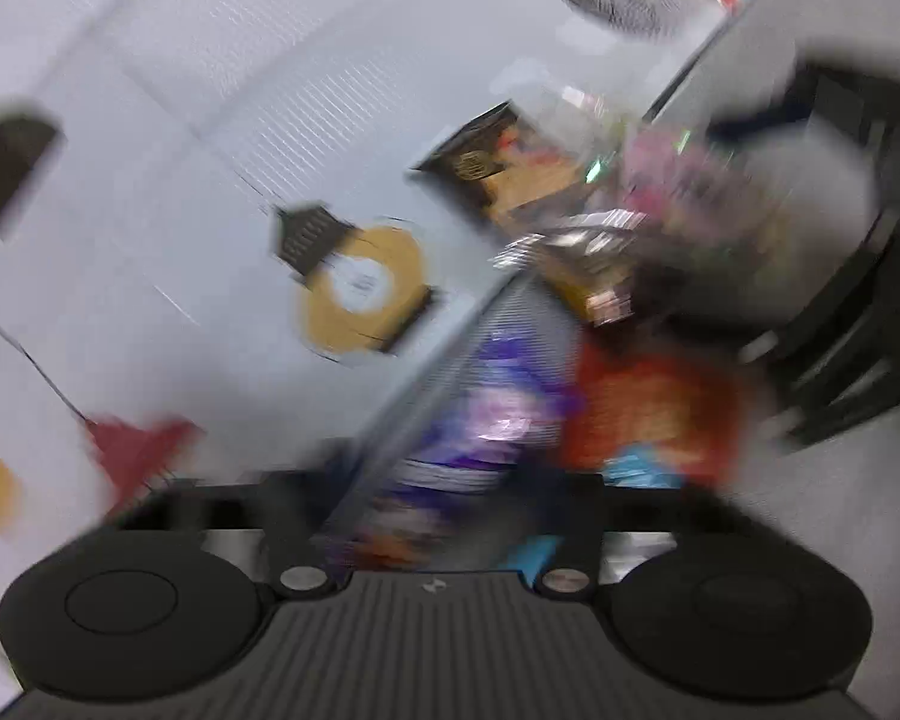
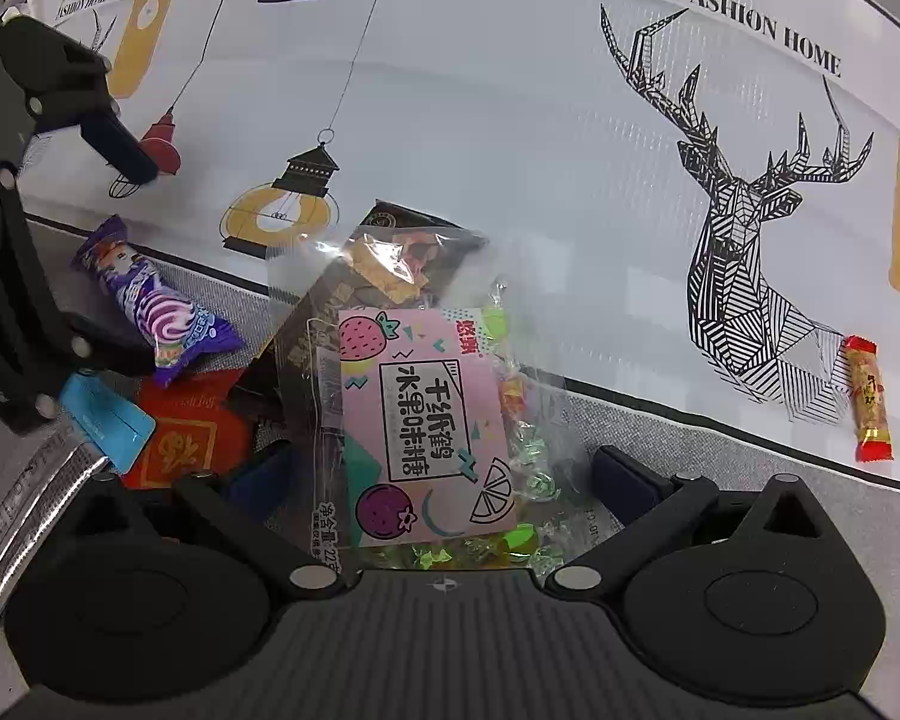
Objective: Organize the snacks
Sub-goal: 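Grasp the clear fruit-candy bag with the right tool while the left tool grasps the purple candy bar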
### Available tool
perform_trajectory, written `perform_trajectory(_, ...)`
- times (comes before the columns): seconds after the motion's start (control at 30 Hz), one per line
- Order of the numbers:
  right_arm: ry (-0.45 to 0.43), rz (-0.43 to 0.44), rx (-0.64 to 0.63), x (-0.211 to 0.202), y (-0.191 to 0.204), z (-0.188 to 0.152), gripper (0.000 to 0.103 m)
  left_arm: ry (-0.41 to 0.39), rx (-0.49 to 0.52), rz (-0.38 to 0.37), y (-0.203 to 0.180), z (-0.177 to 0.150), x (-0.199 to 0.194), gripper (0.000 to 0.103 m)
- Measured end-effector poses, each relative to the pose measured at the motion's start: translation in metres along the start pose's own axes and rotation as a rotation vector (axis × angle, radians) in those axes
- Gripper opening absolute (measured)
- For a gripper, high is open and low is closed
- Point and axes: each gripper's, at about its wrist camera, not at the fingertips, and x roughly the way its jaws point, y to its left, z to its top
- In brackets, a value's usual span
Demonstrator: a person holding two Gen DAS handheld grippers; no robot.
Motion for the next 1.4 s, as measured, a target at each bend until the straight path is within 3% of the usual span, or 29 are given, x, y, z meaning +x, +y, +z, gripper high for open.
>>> perform_trajectory(0.07,-0.007,-0.017,0.004,-0.003,0.003,-0.004,0.096,-0.019,-0.086,-0.002,0.007,-0.005,-0.008,0.025)
perform_trajectory(0.13,-0.025,-0.032,0.016,-0.012,0.01,-0.009,0.074,-0.039,-0.101,0.016,0.006,-0.015,-0.014,0.025)
perform_trajectory(0.23,-0.05,-0.049,0.02,-0.027,0.019,-0.027,0.05,-0.053,-0.159,0.022,0.005,-0.032,-0.03,0.025)
perform_trajectory(0.33,-0.086,-0.073,0.076,-0.044,0.022,-0.045,0.041,-0.095,-0.231,0.027,0.005,-0.052,-0.061,0.025)
perform_trajectory(0.57,-0.226,-0.007,0.495,-0.107,0.011,-0.092,0.038,-0.231,-0.338,0.014,-0.008,-0.099,-0.145,0.025)
perform_trajectory(0.67,-0.302,0.02,0.58,-0.142,0.025,-0.103,0.038,-0.288,-0.372,0.019,-0.017,-0.132,-0.185,0.025)
perform_trajectory(1.0,-0.482,0.08,0.577,-0.274,0.136,-0.124,0.038,-0.383,-0.48,0.1,-0.057,-0.281,-0.296,0.025)
perform_trajectory(1.27,-0.461,0.213,0.486,-0.348,0.248,-0.138,0.038,-0.431,-0.594,0.137,-0.074,-0.401,-0.347,0.025)
perform_trajectory(1.4,-0.437,0.263,0.459,-0.375,0.292,-0.14,0.038,-0.465,-0.655,0.15,-0.078,-0.444,-0.364,0.025)
